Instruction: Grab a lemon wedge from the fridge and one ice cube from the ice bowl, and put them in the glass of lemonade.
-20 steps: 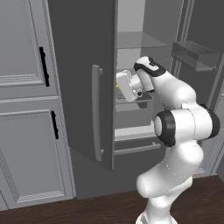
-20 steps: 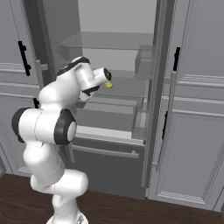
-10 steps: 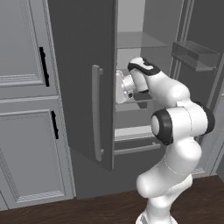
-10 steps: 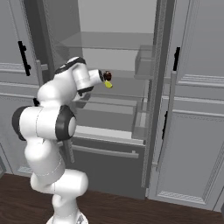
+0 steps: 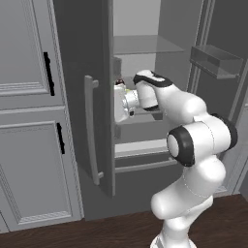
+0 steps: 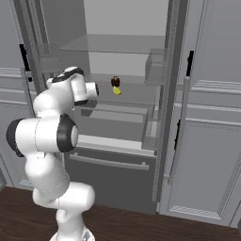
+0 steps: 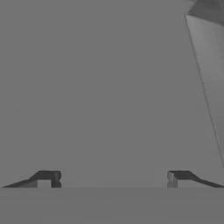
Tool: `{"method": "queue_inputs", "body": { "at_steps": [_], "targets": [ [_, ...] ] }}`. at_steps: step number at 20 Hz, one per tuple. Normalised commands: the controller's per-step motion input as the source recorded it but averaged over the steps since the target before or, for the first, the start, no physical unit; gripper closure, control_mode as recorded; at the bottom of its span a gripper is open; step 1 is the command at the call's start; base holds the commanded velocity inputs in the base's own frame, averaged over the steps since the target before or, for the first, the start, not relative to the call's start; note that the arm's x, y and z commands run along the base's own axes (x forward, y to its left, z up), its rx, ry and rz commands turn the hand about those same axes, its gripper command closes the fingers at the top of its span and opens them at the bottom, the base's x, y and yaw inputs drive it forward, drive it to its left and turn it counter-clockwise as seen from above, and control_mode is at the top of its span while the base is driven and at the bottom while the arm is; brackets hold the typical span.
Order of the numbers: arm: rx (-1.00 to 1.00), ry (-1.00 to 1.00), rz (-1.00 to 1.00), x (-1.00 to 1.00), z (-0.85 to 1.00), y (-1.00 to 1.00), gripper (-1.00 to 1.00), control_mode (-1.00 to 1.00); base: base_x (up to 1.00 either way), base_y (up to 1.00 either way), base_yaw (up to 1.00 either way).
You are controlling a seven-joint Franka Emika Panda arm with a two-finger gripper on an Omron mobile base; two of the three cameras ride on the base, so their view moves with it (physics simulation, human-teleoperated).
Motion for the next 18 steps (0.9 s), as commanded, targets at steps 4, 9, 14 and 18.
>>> {"method": "queue_inputs", "body": {
  "at_steps": [4,9,14,18],
  "targets": [
    [0.11,0.00,0.07,-0.54,0.00,0.76,-1.00,-1.00,0.00,0.00,0.00],
    [0.08,0.00,0.04,-0.34,0.00,0.80,-1.00,-1.00,0.00,0.00,0.00],
    [0.01,0.00,0.00,-0.30,0.00,0.67,-1.00,-1.00,0.00,0.00,0.00],
    [-0.04,0.00,-0.01,0.00,0.00,0.61,-1.00,-1.00,0.00,0.00,0.00]
  ]
}}
